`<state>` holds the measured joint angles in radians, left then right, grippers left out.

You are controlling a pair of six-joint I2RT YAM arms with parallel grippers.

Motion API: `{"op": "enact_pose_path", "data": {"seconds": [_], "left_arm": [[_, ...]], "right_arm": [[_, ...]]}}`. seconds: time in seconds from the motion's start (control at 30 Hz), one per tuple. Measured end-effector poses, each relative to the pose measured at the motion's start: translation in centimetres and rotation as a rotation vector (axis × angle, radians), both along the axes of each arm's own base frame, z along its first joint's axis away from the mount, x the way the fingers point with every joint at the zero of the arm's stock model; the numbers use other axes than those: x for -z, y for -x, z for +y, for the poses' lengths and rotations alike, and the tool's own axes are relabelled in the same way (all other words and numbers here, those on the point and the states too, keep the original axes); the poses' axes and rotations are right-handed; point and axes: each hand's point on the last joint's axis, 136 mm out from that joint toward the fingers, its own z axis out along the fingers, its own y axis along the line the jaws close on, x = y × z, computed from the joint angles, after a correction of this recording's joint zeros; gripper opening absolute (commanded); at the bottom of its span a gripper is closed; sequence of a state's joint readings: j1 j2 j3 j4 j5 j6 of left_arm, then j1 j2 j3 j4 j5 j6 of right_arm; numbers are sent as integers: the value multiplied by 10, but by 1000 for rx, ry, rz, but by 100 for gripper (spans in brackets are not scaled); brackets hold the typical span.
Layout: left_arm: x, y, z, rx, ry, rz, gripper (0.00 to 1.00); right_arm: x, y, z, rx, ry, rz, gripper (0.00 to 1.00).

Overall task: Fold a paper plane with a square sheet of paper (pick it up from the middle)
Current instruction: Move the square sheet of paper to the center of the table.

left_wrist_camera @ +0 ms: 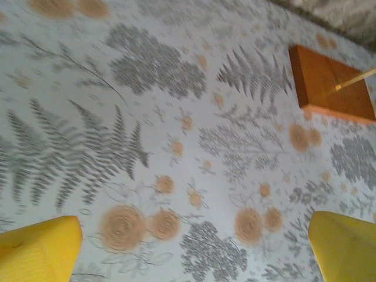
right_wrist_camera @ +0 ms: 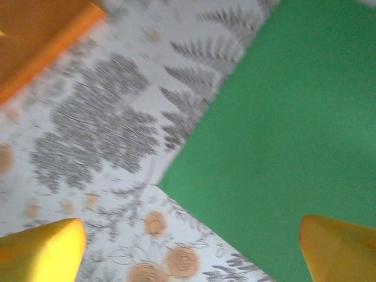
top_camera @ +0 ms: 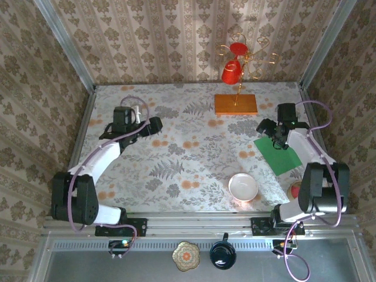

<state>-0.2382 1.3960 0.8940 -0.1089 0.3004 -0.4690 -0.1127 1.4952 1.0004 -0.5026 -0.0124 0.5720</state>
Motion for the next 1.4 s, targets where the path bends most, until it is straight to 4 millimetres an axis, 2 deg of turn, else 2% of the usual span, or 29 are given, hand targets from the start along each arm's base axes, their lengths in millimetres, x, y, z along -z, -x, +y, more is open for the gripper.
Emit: {"op": "enact_pose_path", "data": {"seconds": [0.17, 0.4, 0.63, 0.83, 0.9, 1.0, 1.23, 1.4], "left_arm": [[15, 3, -26, 62, 4, 56, 98], [27, 2, -47, 106, 9, 96, 98], [34, 2, -49, 104, 8, 124, 98], [34, 1, -48, 100, 4, 123, 98], [34, 1, -48, 96, 0, 126, 98], [34, -4, -47, 88, 0, 128, 98], [36, -7, -41, 55, 13, 145, 98], [40, -9, -31, 16, 25, 163, 98]], "right_arm": [[35, 5, -9, 55, -75, 131, 85], [48, -11, -22, 84, -84, 166, 83], [73, -15, -20, 81, -113, 229, 80], [73, -17, -9, 61, -142, 231, 79], [73, -20, 4, 30, -154, 227, 79], [73, -24, 39, -45, -169, 227, 79], [67, -33, 148, -296, -193, 229, 79], [66, -31, 219, -459, -234, 238, 78]]}}
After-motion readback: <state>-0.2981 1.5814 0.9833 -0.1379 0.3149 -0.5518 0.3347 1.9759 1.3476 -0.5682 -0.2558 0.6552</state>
